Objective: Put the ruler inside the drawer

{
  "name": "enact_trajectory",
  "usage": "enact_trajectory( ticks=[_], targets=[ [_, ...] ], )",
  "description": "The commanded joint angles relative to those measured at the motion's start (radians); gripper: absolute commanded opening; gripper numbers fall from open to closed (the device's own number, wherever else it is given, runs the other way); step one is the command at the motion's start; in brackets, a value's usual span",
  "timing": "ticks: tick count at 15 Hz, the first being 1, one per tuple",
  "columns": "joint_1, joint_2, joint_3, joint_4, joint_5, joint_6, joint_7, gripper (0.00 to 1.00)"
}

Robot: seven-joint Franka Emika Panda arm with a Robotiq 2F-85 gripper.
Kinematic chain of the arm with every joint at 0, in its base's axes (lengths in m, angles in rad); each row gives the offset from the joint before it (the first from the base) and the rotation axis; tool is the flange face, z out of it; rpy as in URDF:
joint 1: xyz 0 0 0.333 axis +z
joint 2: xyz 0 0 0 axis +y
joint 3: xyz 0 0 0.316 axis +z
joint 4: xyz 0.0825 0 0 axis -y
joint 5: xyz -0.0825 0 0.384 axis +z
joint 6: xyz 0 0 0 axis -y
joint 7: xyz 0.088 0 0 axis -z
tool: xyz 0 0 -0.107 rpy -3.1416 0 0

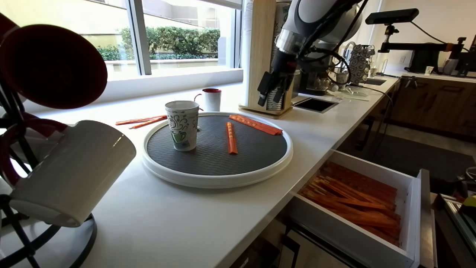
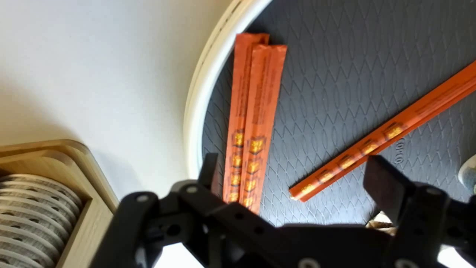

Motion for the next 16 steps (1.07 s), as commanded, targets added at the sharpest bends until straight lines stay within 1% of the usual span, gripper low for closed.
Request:
enact_trajectory(
  ticks=[1,4,5,6,7,8,11,14,15,16],
  targets=[
    [-0.018,-0.003,0.019,0.001,-0.007,-0.002,0.006,1.0],
    [-0.019,-0.012,0.018,0.001,-0.006,-0.002,0.005,1.0],
    [-0.031,0.012,0.031,0.026,0.071,-0.04,-0.028,1.0],
    [-0.033,0.032,0.027,0.036,0.06,-0.017,-0.013,1.0],
    [-0.039,0.052,0.032,0.049,0.085,-0.015,-0.02,1.0],
    [-0.04,0.069,0.028,0.055,0.066,0.01,0.001,1.0],
    [-0.05,0.12,0.029,0.089,0.049,0.022,0.008,1.0],
    [-0.06,0.17,0.034,0.123,0.047,0.033,0.008,0.98],
    [-0.064,0.185,0.039,0.133,0.052,0.032,0.006,0.96],
    [-0.067,0.203,0.042,0.147,0.05,0.034,0.005,0.91]
  ],
)
